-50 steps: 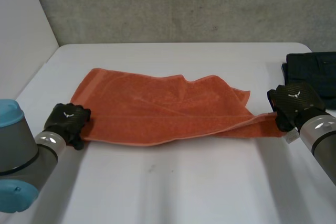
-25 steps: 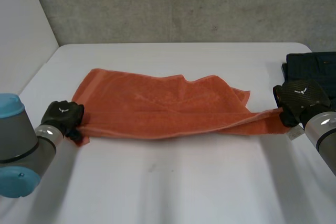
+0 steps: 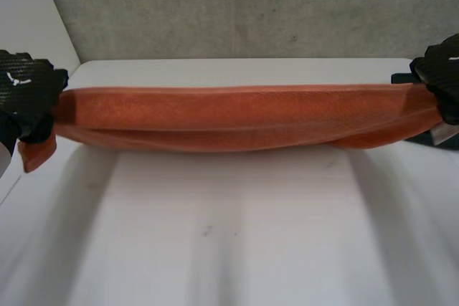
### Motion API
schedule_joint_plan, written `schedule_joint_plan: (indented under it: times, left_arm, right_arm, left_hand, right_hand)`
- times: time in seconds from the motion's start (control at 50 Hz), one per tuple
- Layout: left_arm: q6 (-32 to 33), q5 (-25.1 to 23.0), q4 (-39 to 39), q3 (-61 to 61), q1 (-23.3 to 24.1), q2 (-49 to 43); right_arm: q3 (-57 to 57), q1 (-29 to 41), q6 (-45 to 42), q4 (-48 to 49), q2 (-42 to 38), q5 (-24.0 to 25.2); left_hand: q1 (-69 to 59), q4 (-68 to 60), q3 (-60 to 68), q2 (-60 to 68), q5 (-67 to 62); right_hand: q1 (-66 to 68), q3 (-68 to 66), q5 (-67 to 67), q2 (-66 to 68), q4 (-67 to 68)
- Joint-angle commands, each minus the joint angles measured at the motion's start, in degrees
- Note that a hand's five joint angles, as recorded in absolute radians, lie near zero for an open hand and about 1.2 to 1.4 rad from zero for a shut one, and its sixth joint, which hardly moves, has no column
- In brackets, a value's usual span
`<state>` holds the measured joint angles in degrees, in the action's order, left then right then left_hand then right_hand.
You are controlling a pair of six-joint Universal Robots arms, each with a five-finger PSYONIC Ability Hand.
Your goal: Fold the laundry.
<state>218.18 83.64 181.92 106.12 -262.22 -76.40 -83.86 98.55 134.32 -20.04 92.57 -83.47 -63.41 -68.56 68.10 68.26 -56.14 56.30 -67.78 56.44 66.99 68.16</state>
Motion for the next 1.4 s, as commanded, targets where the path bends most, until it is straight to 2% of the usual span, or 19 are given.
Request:
schedule_joint_plan:
  times: [0.02, 0.14, 0.2, 0.28, 0.36, 0.38, 0.48, 0.54, 0.6, 0.68, 0.7, 0.78, 0.9, 0.98, 1.08, 1.14, 1.16, 1.2, 1.4]
  left_arm:
    - [2.33, -2.87, -2.98, -1.52, -0.22, -9.89]
    - [2.51, -2.52, -4.38, -7.04, 0.31, -23.59]
    - [2.51, -2.0, -5.52, -11.35, 0.31, -29.14]
    - [2.51, 1.6, -8.25, -21.63, 0.57, -36.97]
    - [2.69, 6.17, -8.95, -36.56, 3.47, -42.24]
    - [2.6, 7.57, -8.95, -44.08, 5.13, -44.08]
    - [1.28, 9.43, -7.64, -67.84, 7.43, -48.58]
    - [-1.08, 10.48, -6.41, -81.27, 7.95, -50.86]
    - [-4.6, 11.45, -7.02, -88.78, 7.87, -52.01]
    - [-9.35, 12.16, -13.59, -95.04, 7.78, -54.64]
    - [-10.92, 12.42, -17.44, -95.22, 8.04, -55.52]
    - [-14.35, 13.47, -23.27, -92.07, 8.22, -56.67]
    - [-15.51, 13.56, -19.16, -80.56, 7.78, -54.65]
    - [-15.59, 12.69, -10.03, -67.47, 7.69, -48.51]
    - [-14.54, 7.6, 8.83, -45.62, 7.34, -39.38]
    - [-13.58, 5.92, 15.11, -38.2, 6.9, -37.16]
    - [-12.53, 5.39, 17.91, -33.91, 6.64, -36.72]
    - [-11.03, 5.04, 18.81, -30.37, 6.46, -36.72]
    - [5.21, 4.77, 19.08, -5.95, 4.18, -34.01]
  right_arm:
    - [2.73, 0.24, -4.68, -8.51, -5.72, 0.06]
    - [6.41, 0.94, -5.83, -9.22, -18.11, -1.69]
    - [9.05, 1.03, -5.48, -8.87, -21.11, -2.57]
    - [17.3, 2.43, -3.37, -5.72, -26.29, -4.68]
    - [29.6, 5.51, 1.9, 0.26, -30.6, -5.82]
    - [35.37, 6.3, 4.17, 2.71, -31.91, -6.26]
    - [50.0, 7.89, 11.3, 13.96, -34.21, -7.58]
    - [52.13, 8.33, 13.94, 22.99, -33.6, -8.81]
    - [51.95, 8.33, 13.95, 27.59, -32.63, -9.43]
    - [49.94, 8.41, 13.42, 26.99, -31.93, -9.52]
    - [48.54, 8.42, 13.25, 25.77, -31.84, -9.34]
    - [44.15, 8.42, 13.25, 23.39, -31.93, -9.08]
    - [37.72, 8.33, 13.16, 22.68, -31.93, -8.82]
    - [34.38, 8.24, 13.07, 22.68, -31.84, -8.64]
    - [32.01, 8.41, 12.98, 21.98, -31.84, -8.64]
    - [30.77, 8.42, 12.19, 19.61, -31.93, -8.2]
    - [29.47, 8.42, 11.32, 17.17, -32.01, -7.68]
    - [28.05, 8.42, 10.53, 15.13, -31.93, -7.32]
    - [13.04, 7.45, 6.14, 5.64, -28.78, -2.76]
  left_hand:
    - [-16.59, -11.44, 11.9, 11.74, -13.86]
    - [-16.59, -11.44, 11.9, 11.74, -13.86]
    - [-16.59, -11.44, 11.9, 11.74, -13.86]
    - [-16.59, -11.44, 11.9, 11.74, -13.86]
    - [-16.59, -11.44, 11.9, 11.74, -13.86]
    - [-16.59, -11.44, 11.9, 11.74, -13.86]
    - [-16.59, -11.44, 11.9, 11.74, -13.86]
    - [-16.59, -11.44, 11.9, 11.74, -13.86]
    - [-16.59, -11.44, 11.9, 11.74, -13.86]
    - [-16.59, -11.44, 11.9, 11.74, -13.86]
    - [-16.59, -11.44, 11.9, 11.74, -13.86]
    - [-16.59, -11.44, 11.9, 11.74, -13.86]
    - [-16.59, -11.44, 11.9, 11.74, -13.86]
    - [-16.59, -11.44, 11.9, 11.74, -13.86]
    - [-16.59, -11.44, 11.9, 11.74, -13.86]
    - [-16.59, -11.44, 11.9, 11.74, -13.86]
    - [-16.59, -11.44, 11.9, 11.74, -13.86]
    - [-16.59, -11.44, 11.9, 11.74, -13.86]
    - [-16.59, -11.44, 11.9, 11.74, -13.86]
  right_hand:
    - [23.7, -12.22, 13.56, 13.01, 11.84]
    - [23.7, -12.22, 13.56, 13.01, 11.84]
    - [23.7, -12.22, 13.56, 13.01, 11.84]
    - [23.7, -12.22, 13.56, 13.01, 11.84]
    - [23.7, -12.22, 13.56, 13.01, 11.84]
    - [23.7, -12.22, 13.56, 13.01, 11.84]
    - [23.7, -12.22, 13.56, 13.01, 11.84]
    - [23.7, -12.22, 13.56, 13.01, 11.84]
    - [23.7, -12.22, 13.56, 13.01, 11.84]
    - [23.7, -12.22, 13.56, 13.01, 11.84]
    - [23.7, -12.22, 13.56, 13.01, 11.84]
    - [23.7, -12.22, 13.56, 13.01, 11.84]
    - [23.7, -12.22, 13.56, 13.01, 11.84]
    - [23.7, -12.22, 13.56, 13.01, 11.84]
    - [23.7, -12.22, 13.56, 13.01, 11.84]
    - [23.7, -12.22, 13.56, 13.01, 11.84]
    - [23.7, -12.22, 13.56, 13.01, 11.84]
    - [23.7, -12.22, 13.56, 13.01, 11.84]
    - [23.7, -12.22, 13.56, 13.01, 11.84]
